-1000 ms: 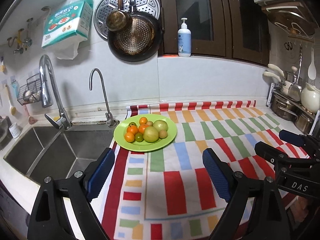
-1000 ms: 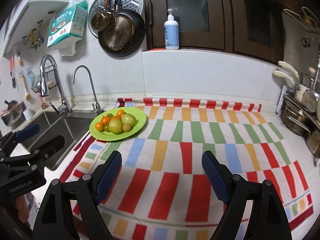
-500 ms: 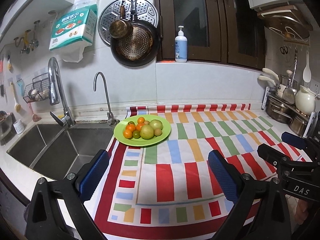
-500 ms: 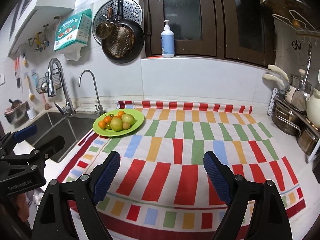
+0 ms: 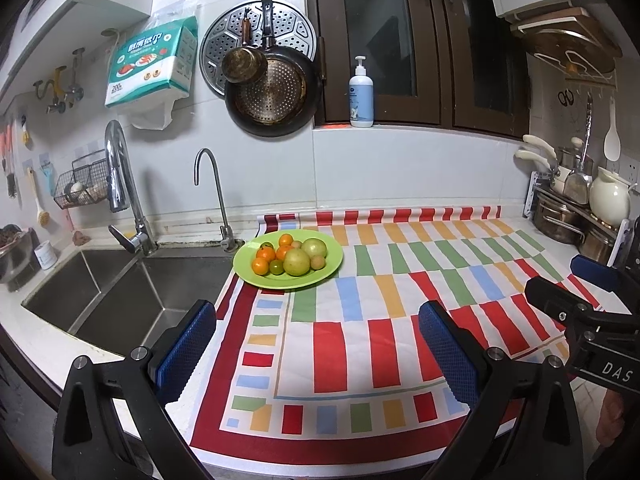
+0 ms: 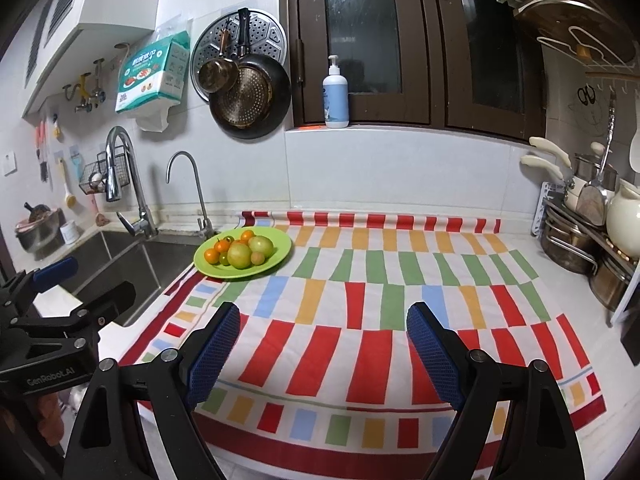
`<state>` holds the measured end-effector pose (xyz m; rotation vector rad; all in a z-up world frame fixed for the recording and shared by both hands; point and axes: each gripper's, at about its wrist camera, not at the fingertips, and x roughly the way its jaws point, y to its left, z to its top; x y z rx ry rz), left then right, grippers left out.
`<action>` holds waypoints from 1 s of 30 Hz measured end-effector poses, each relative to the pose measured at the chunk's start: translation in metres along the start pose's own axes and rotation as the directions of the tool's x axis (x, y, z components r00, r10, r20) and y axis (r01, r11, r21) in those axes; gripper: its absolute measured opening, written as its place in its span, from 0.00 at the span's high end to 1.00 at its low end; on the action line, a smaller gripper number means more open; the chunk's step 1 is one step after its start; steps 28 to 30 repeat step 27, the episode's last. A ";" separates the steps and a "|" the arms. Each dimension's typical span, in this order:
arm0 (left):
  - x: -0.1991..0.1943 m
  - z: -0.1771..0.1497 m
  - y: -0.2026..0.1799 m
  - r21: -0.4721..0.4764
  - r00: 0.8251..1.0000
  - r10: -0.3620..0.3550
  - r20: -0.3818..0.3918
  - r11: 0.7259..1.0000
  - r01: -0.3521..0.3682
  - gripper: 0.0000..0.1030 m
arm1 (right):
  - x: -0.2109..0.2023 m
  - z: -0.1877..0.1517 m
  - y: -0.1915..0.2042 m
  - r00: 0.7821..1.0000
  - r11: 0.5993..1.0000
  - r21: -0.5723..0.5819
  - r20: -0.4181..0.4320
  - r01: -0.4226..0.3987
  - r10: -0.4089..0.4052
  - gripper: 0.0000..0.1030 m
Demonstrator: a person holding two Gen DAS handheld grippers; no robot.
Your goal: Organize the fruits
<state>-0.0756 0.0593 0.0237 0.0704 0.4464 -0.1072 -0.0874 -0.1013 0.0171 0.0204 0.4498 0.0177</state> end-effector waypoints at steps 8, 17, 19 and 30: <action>-0.006 -0.002 -0.003 -0.002 1.000 -0.021 -0.003 1.000 0.021 0.00 | -0.009 -0.002 -0.004 1.000 1.000 0.006 0.014 0.005 -0.005 0.17; -0.012 -0.003 -0.009 0.000 1.000 -0.031 0.006 1.000 0.031 0.00 | -0.014 -0.004 -0.008 1.000 1.000 0.010 0.018 0.009 -0.009 0.17; -0.011 -0.004 -0.009 -0.001 0.999 -0.032 0.003 0.999 0.032 0.00 | -0.016 -0.004 -0.008 1.000 1.000 0.012 0.020 0.010 -0.010 0.17; -0.007 -0.002 -0.010 -0.008 0.999 -0.035 -0.003 0.999 0.035 0.00 | -0.013 -0.003 -0.009 1.000 1.000 0.009 0.016 0.010 -0.010 0.17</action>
